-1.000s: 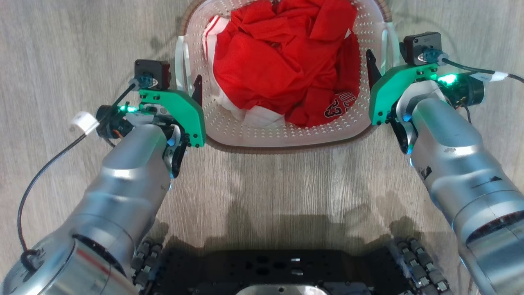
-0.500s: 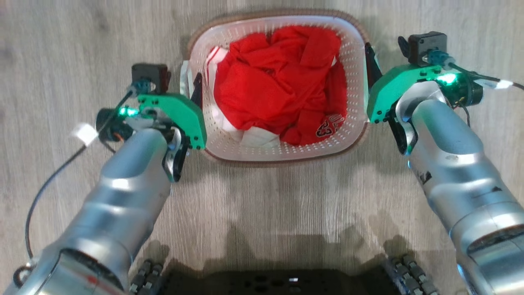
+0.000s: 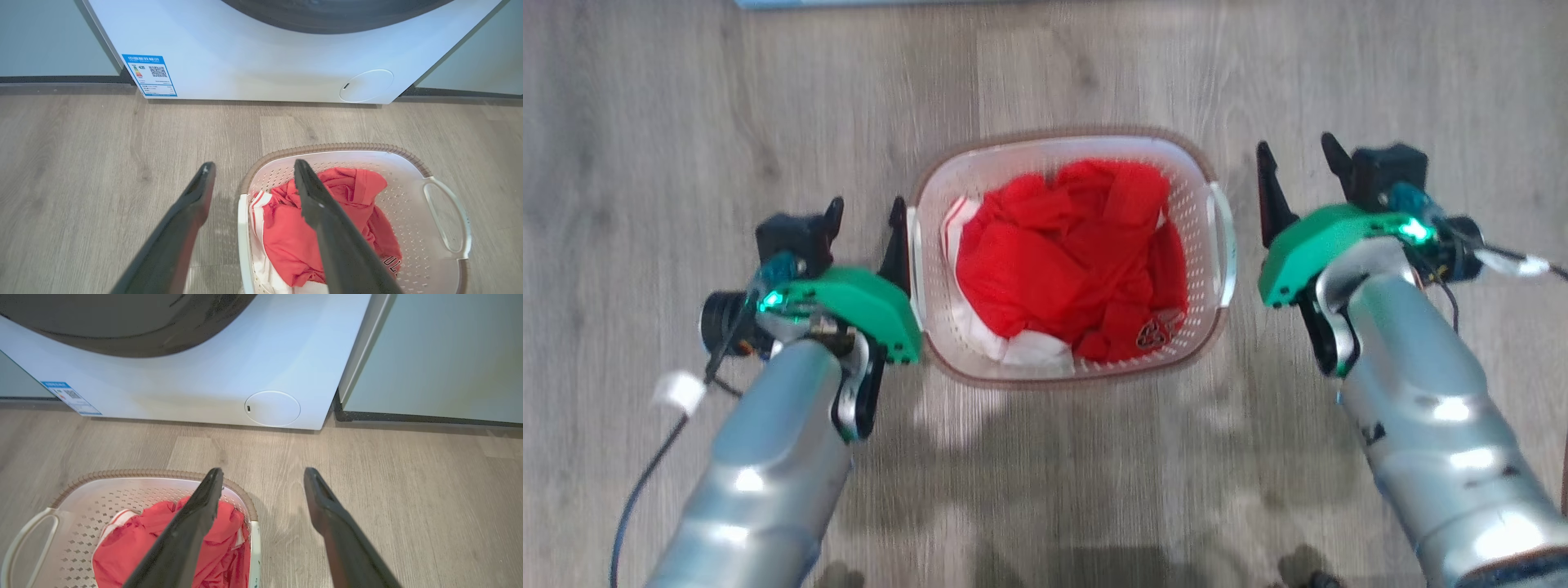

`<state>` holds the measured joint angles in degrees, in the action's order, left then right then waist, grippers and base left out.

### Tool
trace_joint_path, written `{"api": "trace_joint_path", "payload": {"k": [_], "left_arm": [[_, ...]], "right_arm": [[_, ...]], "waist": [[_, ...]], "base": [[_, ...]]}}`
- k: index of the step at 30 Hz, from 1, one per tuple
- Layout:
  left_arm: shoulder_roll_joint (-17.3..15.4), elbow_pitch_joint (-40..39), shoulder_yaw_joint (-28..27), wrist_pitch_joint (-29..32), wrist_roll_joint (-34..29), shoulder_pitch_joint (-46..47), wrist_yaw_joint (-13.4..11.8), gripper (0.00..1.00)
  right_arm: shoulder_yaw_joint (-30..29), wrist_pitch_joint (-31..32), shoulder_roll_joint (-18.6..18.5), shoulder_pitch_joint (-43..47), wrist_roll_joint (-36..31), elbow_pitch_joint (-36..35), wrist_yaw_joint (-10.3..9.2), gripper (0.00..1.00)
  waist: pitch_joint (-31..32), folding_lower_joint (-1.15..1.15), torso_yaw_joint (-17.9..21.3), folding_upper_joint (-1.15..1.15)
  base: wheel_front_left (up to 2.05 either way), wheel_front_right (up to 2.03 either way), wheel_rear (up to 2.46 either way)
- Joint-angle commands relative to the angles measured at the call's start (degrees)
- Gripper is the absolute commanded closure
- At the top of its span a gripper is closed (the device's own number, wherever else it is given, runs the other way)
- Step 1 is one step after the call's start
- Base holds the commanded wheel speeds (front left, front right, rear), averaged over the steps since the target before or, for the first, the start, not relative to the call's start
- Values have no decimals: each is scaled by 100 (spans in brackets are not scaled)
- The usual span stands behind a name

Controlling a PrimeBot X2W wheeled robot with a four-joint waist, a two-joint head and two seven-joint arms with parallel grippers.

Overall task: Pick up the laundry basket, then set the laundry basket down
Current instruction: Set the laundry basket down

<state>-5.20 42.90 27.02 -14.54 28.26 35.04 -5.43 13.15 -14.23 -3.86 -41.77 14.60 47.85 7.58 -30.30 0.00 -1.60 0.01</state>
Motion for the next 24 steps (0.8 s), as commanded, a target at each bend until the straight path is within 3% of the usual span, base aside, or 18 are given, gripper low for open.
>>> {"api": "trace_joint_path", "payload": {"k": [1, 12, 24], "left_arm": [[-146, -238, -255, -46, -120, -128, 9, 0], [68, -1841, -1398, -46, -1211, -1614, 187, 0], [211, -3179, -2150, -46, -1565, -3012, 233, 0]], "right_arm": [[42, -77, 98, 241, 0, -232, -9, 0], [-52, -77, 98, 1520, -283, -1696, -9, 0], [-113, -77, 98, 2677, -128, -2910, -9, 0]], "waist": [[339, 0, 20, -1], [1385, 0, 51, -1], [2128, 0, 180, -1]], "base": [[0, 0, 0], [0, 0, 0], [0, 0, 0]]}}
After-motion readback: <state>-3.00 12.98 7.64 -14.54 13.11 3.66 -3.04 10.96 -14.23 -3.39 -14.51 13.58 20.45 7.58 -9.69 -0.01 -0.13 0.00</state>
